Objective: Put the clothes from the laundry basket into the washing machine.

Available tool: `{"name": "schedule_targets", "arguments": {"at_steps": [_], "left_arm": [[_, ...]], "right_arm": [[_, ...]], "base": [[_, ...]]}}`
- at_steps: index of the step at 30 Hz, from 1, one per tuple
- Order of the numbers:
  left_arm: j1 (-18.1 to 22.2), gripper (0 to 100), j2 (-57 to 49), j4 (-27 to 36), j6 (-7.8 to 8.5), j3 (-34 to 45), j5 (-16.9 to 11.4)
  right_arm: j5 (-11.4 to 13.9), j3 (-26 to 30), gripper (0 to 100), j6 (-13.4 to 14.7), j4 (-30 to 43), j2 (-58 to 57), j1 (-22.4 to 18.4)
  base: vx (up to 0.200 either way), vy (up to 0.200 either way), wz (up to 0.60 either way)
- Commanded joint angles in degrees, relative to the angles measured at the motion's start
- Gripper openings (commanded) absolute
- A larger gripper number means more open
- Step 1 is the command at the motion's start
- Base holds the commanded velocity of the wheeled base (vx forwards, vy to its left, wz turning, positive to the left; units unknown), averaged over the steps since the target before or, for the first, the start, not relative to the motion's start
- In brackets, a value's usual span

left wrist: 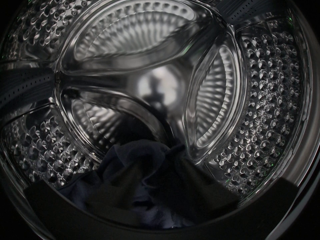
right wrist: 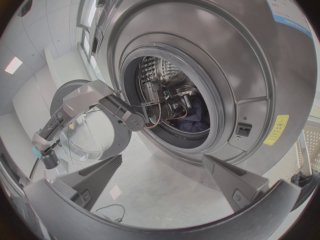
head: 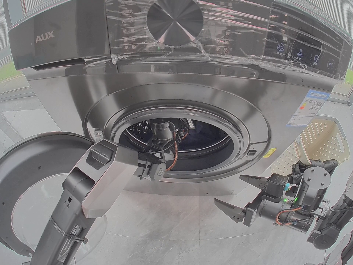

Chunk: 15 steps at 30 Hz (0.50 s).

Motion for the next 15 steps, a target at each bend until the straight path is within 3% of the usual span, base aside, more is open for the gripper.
{"name": "schedule_targets", "arguments": {"at_steps": [1,3,11,13,15], "left_arm": [[-0.43,100,-0.51,0.48,-1.51,0.87,0.04],[-0.78,100,-2.09,1.01,-2.03,3.42,0.04],[-3.68,100,-12.29,0.66,-1.07,23.02,-0.93],[-5.18,100,-16.68,-0.31,1.57,32.60,-1.45],[-6.23,100,-18.53,-1.89,3.06,37.52,-1.98]], "right_arm": [[0.01,-0.01,100,0.02,-0.02,-0.05,-0.04],[0.01,-0.01,100,0.02,-0.02,-0.05,-0.04],[0.10,0.35,100,0.02,-0.02,-0.14,-0.13],[0.01,0.61,100,0.02,0.07,-0.14,-0.04],[0.01,0.79,100,0.02,-0.02,-0.14,-0.04]], "base": [[0.000,0.000,0.00],[0.000,0.000,0.00],[0.000,0.000,0.00],[0.000,0.000,0.00],[0.000,0.000,0.00]]}}
